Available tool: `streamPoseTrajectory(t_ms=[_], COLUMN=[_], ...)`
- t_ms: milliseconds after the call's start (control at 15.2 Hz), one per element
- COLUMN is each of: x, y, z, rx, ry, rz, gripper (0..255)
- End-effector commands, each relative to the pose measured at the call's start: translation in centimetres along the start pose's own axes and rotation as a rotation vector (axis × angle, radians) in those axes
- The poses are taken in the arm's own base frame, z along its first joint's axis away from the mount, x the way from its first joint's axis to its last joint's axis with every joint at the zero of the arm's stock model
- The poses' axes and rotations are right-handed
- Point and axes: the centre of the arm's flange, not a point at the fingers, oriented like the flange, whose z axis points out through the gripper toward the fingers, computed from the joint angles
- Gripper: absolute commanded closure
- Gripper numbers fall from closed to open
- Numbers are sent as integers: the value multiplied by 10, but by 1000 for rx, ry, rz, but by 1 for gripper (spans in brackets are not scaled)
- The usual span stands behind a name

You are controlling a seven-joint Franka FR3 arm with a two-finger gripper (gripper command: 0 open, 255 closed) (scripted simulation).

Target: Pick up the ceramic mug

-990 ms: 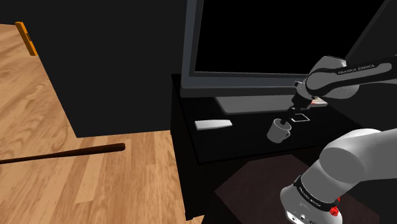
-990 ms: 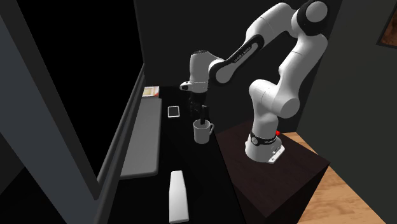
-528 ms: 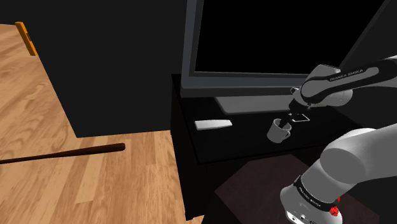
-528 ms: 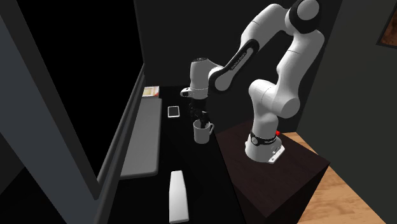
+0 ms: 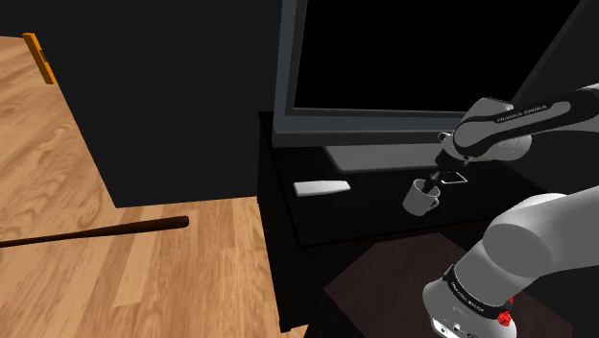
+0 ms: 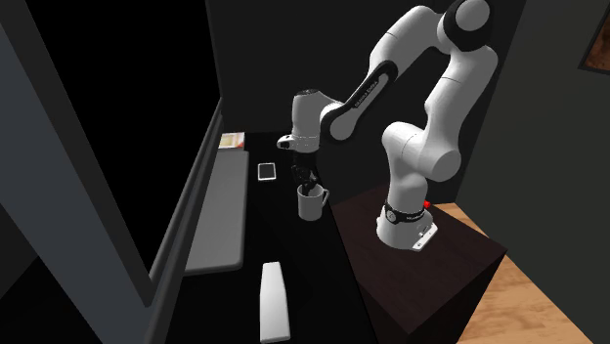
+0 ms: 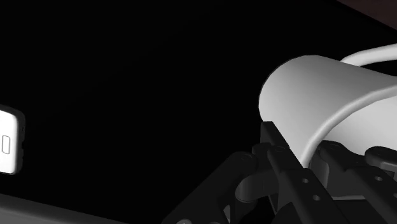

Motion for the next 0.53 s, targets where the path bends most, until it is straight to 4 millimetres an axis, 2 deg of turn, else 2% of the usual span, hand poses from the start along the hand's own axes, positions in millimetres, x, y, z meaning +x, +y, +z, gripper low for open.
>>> streamPoseTrajectory(t_ms=[0,66,462], x=[0,0,3], y=[0,0,-2], z=[0,0,-32], rx=[0,0,0], ry=[-1,-1,-1], rz=[0,0,0], gripper=[255,255,255])
